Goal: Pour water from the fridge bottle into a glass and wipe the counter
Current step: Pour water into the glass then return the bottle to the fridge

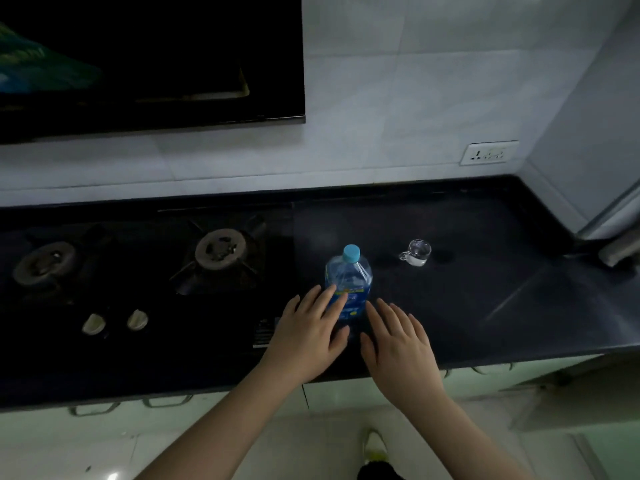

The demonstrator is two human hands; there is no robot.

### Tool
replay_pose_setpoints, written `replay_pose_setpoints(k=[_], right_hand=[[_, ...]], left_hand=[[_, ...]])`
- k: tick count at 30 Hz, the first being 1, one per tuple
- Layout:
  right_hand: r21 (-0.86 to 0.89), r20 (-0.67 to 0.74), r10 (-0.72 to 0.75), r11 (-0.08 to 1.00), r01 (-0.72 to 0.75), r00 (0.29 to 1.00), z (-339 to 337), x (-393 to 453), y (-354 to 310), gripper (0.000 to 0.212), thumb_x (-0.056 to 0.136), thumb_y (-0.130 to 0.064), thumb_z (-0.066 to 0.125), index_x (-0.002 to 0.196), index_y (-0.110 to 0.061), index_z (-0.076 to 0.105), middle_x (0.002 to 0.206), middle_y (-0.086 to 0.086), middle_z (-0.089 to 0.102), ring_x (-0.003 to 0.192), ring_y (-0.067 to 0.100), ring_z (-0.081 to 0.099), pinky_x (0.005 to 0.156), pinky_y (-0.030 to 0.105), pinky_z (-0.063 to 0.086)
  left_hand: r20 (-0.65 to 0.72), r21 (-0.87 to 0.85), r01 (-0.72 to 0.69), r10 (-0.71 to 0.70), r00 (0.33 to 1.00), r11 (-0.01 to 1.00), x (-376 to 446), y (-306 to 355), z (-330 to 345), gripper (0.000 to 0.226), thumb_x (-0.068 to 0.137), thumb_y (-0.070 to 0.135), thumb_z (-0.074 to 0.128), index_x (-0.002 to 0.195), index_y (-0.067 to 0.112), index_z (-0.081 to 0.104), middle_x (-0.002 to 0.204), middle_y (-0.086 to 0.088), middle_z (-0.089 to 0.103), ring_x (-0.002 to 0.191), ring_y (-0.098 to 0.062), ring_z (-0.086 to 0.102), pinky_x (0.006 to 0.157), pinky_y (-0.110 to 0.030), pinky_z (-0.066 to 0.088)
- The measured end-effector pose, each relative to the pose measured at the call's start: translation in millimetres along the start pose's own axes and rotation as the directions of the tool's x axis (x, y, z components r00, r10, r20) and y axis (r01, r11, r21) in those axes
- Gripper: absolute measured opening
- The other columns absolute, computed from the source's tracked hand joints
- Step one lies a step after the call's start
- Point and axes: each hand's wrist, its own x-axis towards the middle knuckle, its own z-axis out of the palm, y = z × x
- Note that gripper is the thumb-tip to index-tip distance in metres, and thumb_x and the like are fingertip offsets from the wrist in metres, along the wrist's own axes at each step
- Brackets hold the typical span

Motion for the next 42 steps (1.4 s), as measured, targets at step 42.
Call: replay_pose_setpoints(k=[42], right_hand=[[0.595,0.803,0.003,-0.012,-0.803,0.595,60.0,133.8,93.1,0.028,0.101,-0.019,0.048,0.126,-0.008,0.054,0.135,0.019,0.055,0.115,0.030,0.058,0.096,0.039,0.049]], left_hand=[[0.085,-0.737,0.326,-0.398,0.913,0.592,114.2,13.5,-11.0,0.081,0.058,0.035,0.094,0.126,0.040,0.050,0.117,0.023,0.059,0.110,0.007,0.055,0.097,-0.025,0.051]])
